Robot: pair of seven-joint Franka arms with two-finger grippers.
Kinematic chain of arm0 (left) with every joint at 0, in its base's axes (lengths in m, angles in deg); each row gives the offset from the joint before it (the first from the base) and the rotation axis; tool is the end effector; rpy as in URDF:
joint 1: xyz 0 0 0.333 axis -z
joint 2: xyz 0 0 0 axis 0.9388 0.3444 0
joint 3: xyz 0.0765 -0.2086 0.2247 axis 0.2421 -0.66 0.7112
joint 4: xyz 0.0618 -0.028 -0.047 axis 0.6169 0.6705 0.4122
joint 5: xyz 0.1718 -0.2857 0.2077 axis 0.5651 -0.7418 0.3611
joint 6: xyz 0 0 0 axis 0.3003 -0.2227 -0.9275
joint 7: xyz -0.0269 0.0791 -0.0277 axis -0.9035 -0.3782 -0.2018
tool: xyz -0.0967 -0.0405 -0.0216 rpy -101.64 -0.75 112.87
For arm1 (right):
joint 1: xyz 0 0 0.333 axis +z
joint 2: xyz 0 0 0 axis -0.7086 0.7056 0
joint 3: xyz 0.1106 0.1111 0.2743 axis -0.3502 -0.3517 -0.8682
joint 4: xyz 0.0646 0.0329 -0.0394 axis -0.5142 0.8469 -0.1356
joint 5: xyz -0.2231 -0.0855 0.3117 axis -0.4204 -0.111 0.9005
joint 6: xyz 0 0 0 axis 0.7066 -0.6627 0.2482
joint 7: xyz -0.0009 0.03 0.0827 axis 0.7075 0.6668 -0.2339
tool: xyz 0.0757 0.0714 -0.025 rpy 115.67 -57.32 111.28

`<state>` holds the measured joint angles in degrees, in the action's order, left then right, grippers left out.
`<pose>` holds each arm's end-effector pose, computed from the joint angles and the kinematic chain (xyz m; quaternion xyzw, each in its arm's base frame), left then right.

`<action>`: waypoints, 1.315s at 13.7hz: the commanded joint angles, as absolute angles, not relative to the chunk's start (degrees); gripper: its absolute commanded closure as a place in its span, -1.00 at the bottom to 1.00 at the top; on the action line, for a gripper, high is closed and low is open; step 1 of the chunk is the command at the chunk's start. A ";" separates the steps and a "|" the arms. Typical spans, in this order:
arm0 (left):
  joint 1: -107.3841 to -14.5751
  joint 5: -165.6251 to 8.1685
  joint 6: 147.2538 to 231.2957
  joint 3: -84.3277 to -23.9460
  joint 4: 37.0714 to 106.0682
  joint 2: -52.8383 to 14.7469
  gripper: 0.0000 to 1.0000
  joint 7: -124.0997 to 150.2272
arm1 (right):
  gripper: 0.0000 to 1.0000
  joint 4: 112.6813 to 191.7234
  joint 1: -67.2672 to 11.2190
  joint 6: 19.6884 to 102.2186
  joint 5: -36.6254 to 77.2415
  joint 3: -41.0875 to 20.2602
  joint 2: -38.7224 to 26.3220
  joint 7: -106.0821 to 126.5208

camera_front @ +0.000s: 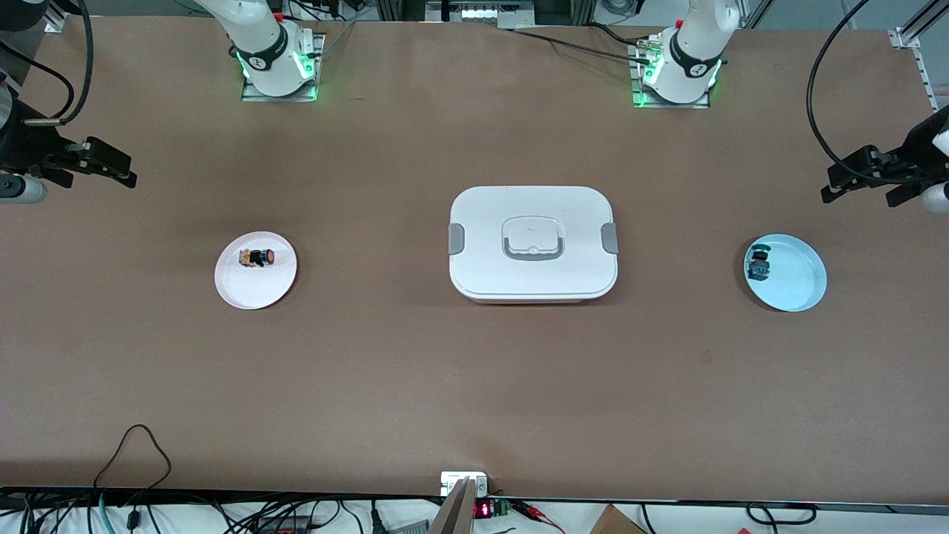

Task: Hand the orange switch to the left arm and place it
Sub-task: 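Move the right gripper toward the white plate with the orange switch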

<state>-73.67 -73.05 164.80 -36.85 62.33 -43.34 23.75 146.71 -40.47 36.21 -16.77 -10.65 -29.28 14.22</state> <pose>0.5652 0.0224 0.6130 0.9995 -0.0109 0.0088 0.0286 0.5556 -0.0054 0.5939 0.9996 0.0041 -0.0273 0.0012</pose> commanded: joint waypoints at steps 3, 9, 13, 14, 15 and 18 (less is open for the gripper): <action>-73.55 -72.37 163.69 -37.04 60.71 -42.91 -1.00 24.61 | -1.00 145.73 -41.08 34.10 -16.80 -11.29 -29.23 14.90; -73.11 -72.46 163.34 -37.13 60.63 -43.17 -1.00 24.70 | -1.00 145.82 -40.90 34.72 -17.15 -11.38 -27.48 15.08; -72.93 -72.46 163.43 -37.13 60.54 -43.17 -1.00 24.70 | -1.00 145.73 -41.08 34.98 -16.71 -11.38 -25.27 14.99; -72.93 -72.55 163.43 -37.13 60.54 -43.17 -1.00 24.70 | -1.00 145.82 -41.17 35.33 -16.71 -11.38 -24.75 14.99; -72.93 -72.55 163.43 -37.13 60.54 -43.17 -1.00 24.70 | -1.00 145.82 -41.25 35.33 -16.71 -11.38 -24.66 14.90; -72.93 -72.55 163.43 -37.13 60.63 -43.17 -1.00 24.70 | -1.00 145.99 -41.69 34.81 -16.54 -11.29 -23.78 13.85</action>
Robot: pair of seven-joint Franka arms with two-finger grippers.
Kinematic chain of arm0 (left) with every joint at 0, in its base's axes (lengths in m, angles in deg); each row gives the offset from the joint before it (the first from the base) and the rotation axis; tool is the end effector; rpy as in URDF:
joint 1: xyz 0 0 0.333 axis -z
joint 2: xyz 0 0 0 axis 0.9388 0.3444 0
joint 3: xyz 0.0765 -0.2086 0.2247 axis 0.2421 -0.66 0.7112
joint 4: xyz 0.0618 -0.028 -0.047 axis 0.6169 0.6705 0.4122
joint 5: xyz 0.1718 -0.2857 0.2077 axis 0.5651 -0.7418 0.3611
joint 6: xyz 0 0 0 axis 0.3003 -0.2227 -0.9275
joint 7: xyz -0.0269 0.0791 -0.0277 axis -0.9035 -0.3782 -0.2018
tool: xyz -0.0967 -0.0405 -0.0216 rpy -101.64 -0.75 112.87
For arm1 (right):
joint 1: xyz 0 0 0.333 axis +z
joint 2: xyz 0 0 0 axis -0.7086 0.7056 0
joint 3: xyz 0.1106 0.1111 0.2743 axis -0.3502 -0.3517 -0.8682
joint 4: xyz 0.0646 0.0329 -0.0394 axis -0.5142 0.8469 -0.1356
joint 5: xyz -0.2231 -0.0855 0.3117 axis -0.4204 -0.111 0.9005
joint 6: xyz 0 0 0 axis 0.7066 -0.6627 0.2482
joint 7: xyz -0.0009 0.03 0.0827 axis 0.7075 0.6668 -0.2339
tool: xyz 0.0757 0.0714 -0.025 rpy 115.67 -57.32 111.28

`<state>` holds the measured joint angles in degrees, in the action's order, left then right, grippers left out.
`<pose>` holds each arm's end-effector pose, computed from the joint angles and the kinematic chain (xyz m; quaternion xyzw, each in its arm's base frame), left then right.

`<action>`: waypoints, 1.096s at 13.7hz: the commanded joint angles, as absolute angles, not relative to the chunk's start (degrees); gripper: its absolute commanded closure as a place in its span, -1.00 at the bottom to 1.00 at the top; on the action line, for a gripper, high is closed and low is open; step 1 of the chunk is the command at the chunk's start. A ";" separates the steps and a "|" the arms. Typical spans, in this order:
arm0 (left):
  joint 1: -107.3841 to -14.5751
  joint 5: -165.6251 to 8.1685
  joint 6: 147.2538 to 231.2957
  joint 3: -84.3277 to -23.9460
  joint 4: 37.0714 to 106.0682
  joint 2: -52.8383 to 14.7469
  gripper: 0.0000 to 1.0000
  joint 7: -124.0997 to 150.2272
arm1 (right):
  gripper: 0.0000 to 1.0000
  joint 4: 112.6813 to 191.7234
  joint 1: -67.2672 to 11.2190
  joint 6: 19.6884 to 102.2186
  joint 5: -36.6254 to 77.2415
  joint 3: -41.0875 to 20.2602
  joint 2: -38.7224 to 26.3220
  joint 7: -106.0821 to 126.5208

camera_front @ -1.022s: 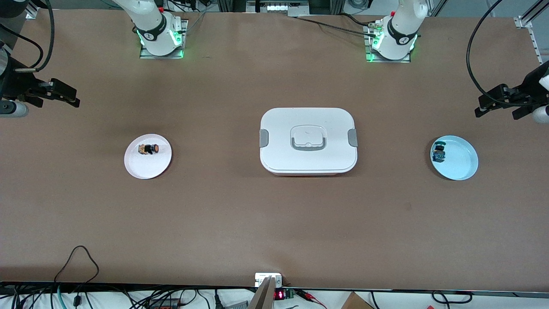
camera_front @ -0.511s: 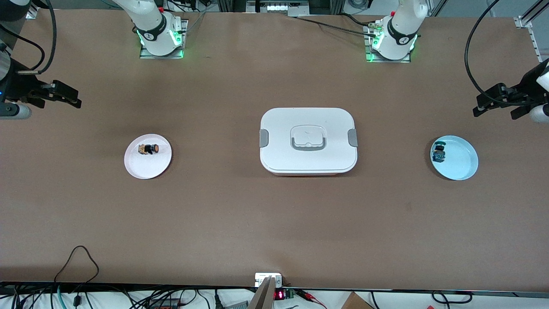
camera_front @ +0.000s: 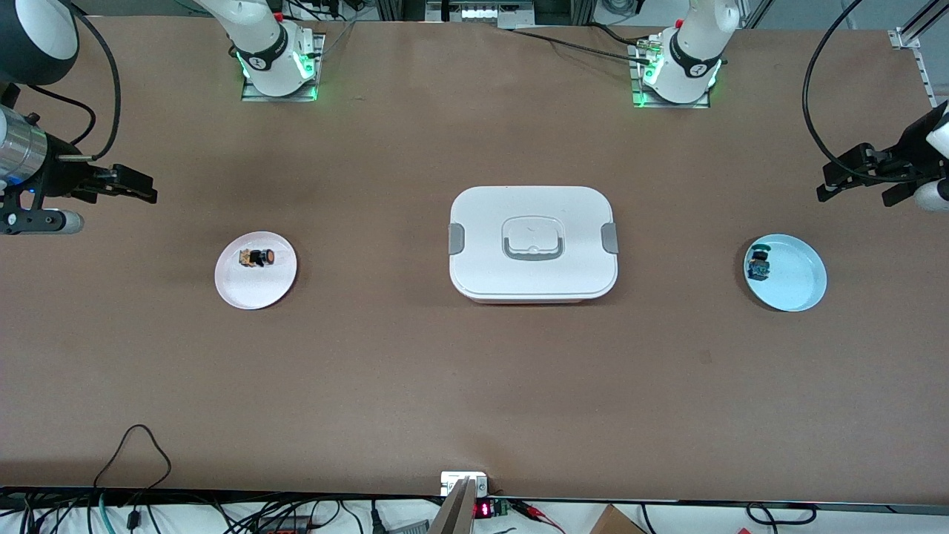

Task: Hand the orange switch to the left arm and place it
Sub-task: 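Move the right gripper toward the white plate with the orange switch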

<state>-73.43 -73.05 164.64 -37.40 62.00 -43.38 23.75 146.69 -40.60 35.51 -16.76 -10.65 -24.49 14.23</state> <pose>0.5651 0.0146 0.6159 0.9994 -0.0180 0.0104 0.0287 0.5740 -0.0051 0.5460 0.9972 0.0028 -0.0748 0.0042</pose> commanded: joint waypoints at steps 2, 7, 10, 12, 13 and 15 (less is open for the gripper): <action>-72.93 -72.55 163.34 -37.13 60.63 -43.17 -1.00 24.70 | -1.00 146.43 -41.34 35.51 -16.63 -11.29 -22.56 13.85; -73.02 -72.46 162.02 -37.04 60.54 -43.35 -1.00 24.70 | -1.00 147.22 -41.61 42.26 -16.63 -11.29 -17.02 13.85; -73.02 -72.37 161.67 -37.13 60.54 -43.44 -1.00 24.61 | -1.00 151.33 -41.26 48.49 -16.63 -11.29 -15.78 13.85; -73.02 -72.37 161.67 -37.13 60.54 -43.44 -1.00 24.61 | -1.00 156.16 -41.61 54.99 -16.63 -11.29 -15.69 13.76; -73.02 -72.37 161.59 -37.22 60.54 -43.44 -1.00 24.53 | -1.00 158.97 -41.26 58.15 -16.63 -11.29 -15.86 13.76; -73.02 -72.29 161.41 -37.30 60.54 -43.52 -1.00 24.52 | -1.00 163.46 -41.26 63.70 -16.63 -11.29 -15.95 13.76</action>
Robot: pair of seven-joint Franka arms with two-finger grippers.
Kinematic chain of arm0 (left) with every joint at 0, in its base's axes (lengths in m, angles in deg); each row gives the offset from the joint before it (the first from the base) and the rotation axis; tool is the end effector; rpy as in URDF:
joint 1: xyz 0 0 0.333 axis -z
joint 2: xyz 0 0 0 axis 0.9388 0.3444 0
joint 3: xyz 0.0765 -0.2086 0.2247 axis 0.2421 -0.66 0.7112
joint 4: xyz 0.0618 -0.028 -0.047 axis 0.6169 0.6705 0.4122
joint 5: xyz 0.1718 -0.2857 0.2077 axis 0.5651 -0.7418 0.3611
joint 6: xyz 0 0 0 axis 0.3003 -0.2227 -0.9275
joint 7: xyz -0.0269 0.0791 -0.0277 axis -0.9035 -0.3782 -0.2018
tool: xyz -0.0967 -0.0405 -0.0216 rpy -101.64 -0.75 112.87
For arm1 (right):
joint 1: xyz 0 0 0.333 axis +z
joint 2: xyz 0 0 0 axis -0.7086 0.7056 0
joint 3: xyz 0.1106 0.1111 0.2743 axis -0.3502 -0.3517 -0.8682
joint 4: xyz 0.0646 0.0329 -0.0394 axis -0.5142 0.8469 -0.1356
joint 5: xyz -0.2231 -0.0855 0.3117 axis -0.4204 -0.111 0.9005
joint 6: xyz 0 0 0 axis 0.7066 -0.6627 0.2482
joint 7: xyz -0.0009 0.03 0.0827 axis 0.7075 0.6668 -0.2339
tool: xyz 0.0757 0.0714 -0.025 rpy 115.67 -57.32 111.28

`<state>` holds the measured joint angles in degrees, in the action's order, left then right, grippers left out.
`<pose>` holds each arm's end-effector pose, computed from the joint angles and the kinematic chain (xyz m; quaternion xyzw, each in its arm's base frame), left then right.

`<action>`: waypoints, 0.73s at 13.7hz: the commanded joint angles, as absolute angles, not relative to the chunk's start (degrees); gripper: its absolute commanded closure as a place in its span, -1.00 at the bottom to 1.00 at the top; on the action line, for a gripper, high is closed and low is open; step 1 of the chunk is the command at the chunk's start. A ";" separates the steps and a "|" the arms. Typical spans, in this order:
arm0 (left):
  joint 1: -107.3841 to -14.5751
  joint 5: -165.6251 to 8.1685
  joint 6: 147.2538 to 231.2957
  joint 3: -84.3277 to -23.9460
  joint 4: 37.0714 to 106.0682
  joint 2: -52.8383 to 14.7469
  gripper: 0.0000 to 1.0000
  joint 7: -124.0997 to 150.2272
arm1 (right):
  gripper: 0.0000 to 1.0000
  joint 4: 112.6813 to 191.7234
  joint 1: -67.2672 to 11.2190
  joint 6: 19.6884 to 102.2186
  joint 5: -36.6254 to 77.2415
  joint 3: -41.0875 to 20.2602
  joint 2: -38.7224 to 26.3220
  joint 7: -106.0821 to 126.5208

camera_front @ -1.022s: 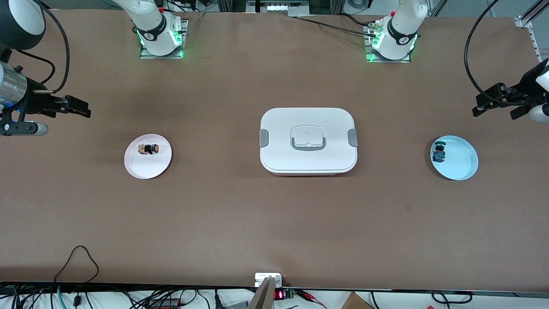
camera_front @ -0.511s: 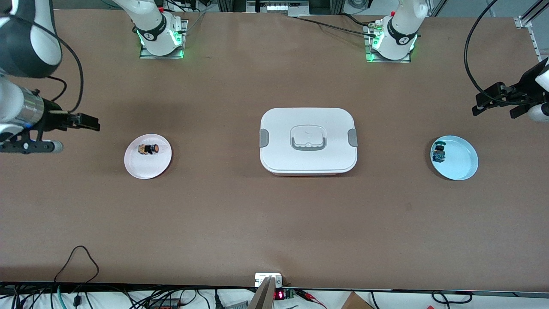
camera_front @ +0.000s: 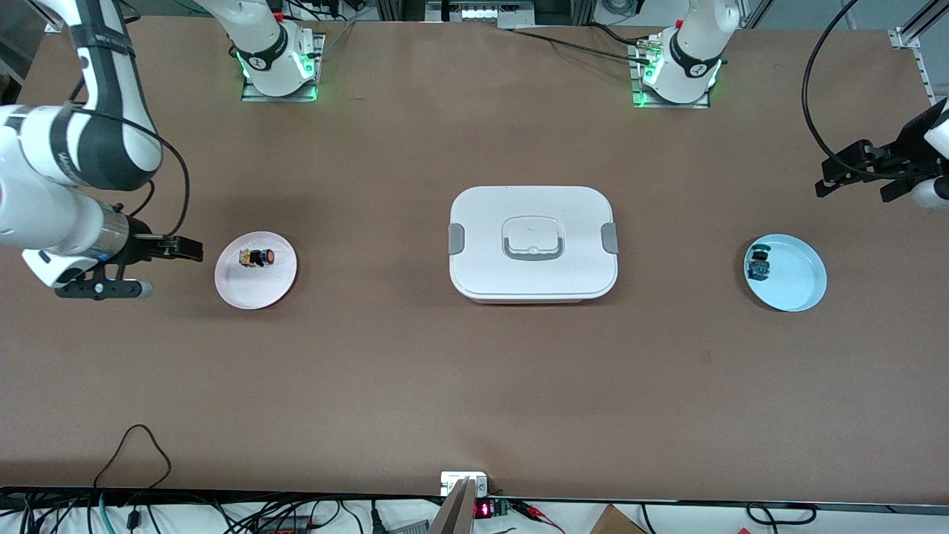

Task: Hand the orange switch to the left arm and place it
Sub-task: 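Lower the open right gripper around the orange switch on the plate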

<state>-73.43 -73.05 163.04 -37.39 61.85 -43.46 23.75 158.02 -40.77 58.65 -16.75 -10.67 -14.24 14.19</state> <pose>0.5618 0.0145 0.6155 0.9994 -0.0183 -0.0015 0.0293 0.6117 -0.0059 0.3779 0.9981 0.0033 -0.0610 0.0121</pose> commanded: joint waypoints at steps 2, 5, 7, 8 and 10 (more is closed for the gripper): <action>-72.84 -71.94 161.32 -37.48 60.54 -43.44 -1.00 24.52 | -1.00 167.16 -41.17 68.45 -16.63 -11.29 -15.95 13.76; -72.93 -72.02 161.32 -37.31 60.54 -43.44 -1.00 24.61 | -1.00 169.63 -40.55 72.59 -16.63 -11.47 -15.52 13.85; -72.93 -72.02 161.32 -37.31 60.54 -43.44 -1.00 24.52 | -1.00 169.37 -39.07 73.65 -16.63 -11.56 -13.77 14.11; -72.93 -72.02 161.32 -37.22 60.54 -43.44 -1.00 24.61 | -1.00 169.46 -38.71 75.13 -16.63 -11.56 -12.80 14.37; -72.93 -71.85 161.41 -37.22 60.54 -43.35 -1.00 24.61 | -1.00 169.29 -36.96 76.72 -16.54 -11.56 -11.30 14.98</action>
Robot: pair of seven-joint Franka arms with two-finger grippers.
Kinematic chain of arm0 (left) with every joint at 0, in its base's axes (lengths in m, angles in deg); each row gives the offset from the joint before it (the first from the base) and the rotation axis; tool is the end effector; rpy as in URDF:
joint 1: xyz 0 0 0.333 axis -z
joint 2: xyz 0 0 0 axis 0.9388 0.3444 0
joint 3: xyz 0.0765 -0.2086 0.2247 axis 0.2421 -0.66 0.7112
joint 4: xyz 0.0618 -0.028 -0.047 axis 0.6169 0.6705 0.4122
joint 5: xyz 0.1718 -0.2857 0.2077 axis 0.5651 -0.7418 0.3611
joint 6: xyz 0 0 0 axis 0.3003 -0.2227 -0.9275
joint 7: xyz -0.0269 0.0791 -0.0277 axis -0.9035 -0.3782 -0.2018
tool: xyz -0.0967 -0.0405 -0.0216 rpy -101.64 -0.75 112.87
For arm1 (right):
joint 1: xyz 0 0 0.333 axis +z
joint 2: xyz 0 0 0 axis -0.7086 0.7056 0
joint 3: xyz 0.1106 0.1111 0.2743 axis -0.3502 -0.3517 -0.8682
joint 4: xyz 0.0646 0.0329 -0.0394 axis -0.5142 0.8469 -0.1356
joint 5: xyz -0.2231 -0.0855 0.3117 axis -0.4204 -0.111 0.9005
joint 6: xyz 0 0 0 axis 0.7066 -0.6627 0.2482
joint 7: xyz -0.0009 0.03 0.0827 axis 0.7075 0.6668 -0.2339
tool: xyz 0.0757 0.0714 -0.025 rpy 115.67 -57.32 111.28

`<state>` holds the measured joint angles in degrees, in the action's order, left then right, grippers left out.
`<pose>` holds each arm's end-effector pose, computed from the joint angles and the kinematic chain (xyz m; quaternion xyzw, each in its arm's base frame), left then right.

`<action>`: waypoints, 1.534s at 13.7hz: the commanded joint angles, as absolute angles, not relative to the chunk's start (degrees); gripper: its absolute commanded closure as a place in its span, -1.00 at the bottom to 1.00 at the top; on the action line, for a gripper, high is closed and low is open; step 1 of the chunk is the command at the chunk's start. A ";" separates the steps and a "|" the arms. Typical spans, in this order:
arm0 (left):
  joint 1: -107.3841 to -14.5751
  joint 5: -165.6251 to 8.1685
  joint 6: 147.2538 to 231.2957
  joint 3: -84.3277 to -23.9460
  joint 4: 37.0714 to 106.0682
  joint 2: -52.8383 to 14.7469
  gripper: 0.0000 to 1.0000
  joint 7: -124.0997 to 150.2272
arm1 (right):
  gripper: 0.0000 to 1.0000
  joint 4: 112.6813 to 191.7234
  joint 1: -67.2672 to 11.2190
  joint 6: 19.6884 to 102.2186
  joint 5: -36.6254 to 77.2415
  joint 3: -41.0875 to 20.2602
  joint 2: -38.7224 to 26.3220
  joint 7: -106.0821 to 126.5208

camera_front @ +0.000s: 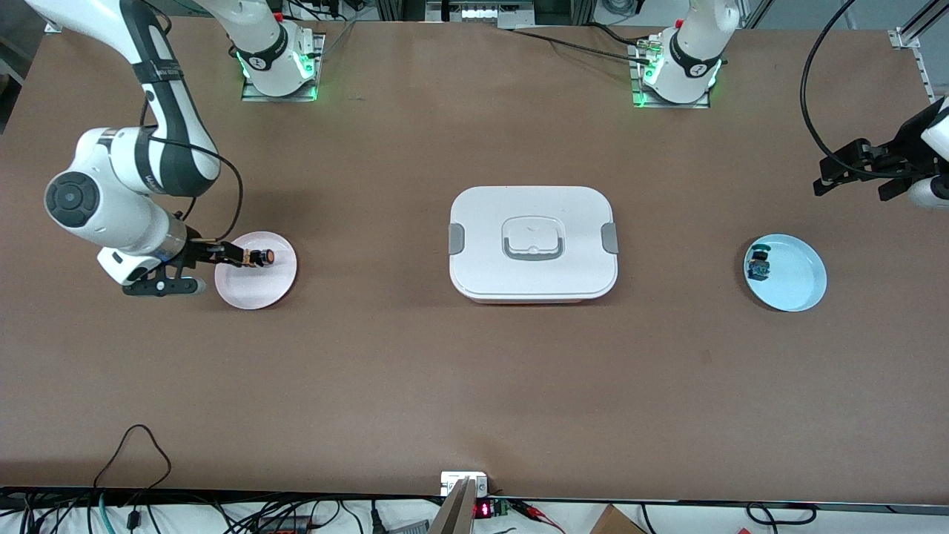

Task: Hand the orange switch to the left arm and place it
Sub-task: 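Lower the open right gripper around the orange switch on the plate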

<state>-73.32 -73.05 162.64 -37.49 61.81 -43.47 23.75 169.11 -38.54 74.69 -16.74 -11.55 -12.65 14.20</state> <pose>0.5611 0.0123 0.6153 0.9993 -0.0203 -0.0046 0.0295 0.5901 0.0246 0.2985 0.9990 0.0309 -0.0315 0.0121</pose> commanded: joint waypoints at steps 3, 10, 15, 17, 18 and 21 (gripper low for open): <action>-72.93 -71.93 161.41 -37.22 60.54 -43.35 -1.00 24.61 | -1.00 169.28 -33.96 77.96 -16.54 -11.56 -9.37 21.20; -72.93 -72.02 161.41 -37.22 60.54 -43.35 -1.00 24.61 | -1.00 170.95 -35.18 77.96 -16.71 -11.56 -9.45 13.59; -72.93 -72.02 161.50 -37.22 60.54 -43.35 -1.00 24.61 | -1.00 172.09 -37.74 79.36 -16.63 -11.64 -9.19 7.43; -72.84 -72.28 161.50 -37.22 60.45 -43.35 -1.00 24.61 | -1.00 173.67 -37.74 80.94 -16.45 -11.64 -9.10 7.52; -72.84 -72.29 161.50 -37.30 60.45 -43.35 -1.00 24.61 | -1.00 174.03 -37.74 81.38 -16.45 -11.64 -9.10 8.21; -72.84 -72.37 161.50 -38.00 59.49 -43.17 -1.00 24.61 | -1.00 174.29 -37.74 81.56 -16.45 -11.73 -8.75 8.40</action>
<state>-73.29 -73.05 162.63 -37.54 61.55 -43.47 23.75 173.35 -37.46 80.43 -16.70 -11.29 -8.29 8.41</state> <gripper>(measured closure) 0.000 0.000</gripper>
